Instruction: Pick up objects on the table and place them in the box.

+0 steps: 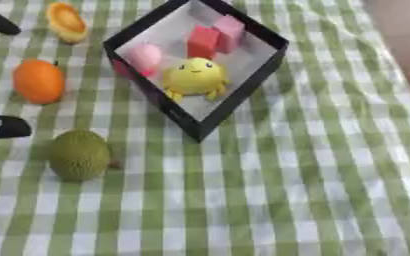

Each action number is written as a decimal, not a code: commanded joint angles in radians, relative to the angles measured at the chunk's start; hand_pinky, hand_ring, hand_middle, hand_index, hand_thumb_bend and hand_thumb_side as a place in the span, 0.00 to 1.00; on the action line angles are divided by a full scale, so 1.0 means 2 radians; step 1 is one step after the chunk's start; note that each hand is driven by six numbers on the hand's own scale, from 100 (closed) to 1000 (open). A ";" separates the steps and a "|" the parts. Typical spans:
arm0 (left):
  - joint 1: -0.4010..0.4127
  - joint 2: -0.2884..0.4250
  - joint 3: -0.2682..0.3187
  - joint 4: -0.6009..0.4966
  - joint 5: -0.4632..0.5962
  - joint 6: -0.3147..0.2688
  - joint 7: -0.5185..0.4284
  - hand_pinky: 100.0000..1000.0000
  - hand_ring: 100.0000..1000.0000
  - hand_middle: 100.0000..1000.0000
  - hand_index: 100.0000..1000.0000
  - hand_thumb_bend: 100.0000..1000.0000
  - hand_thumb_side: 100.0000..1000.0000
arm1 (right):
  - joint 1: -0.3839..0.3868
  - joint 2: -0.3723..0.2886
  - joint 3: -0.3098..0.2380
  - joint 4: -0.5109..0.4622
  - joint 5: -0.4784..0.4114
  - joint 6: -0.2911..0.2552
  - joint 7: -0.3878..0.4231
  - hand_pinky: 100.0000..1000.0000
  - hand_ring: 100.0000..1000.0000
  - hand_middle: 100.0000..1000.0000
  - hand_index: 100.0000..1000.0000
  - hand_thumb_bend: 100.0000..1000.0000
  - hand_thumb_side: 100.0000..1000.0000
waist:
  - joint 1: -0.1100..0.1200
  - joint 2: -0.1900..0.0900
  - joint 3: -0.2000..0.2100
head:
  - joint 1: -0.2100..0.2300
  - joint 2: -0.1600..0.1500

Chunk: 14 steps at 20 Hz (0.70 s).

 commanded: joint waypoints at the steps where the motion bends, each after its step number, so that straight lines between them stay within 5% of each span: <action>1: -0.023 -0.012 -0.008 -0.005 -0.021 0.019 -0.003 0.85 0.84 0.79 0.85 0.74 0.33 | -0.001 -0.008 -0.006 -0.008 0.002 0.001 -0.001 0.80 0.76 0.75 0.80 0.00 0.52 | 0.005 -0.011 0.000 | 0.003 -0.001; 14: -0.033 -0.037 -0.046 -0.004 0.000 0.058 -0.093 0.83 0.84 0.78 0.80 0.68 0.32 | -0.001 -0.002 -0.003 -0.008 0.002 0.004 -0.005 0.79 0.75 0.74 0.80 0.00 0.53 | 0.005 -0.008 -0.001 | 0.002 -0.001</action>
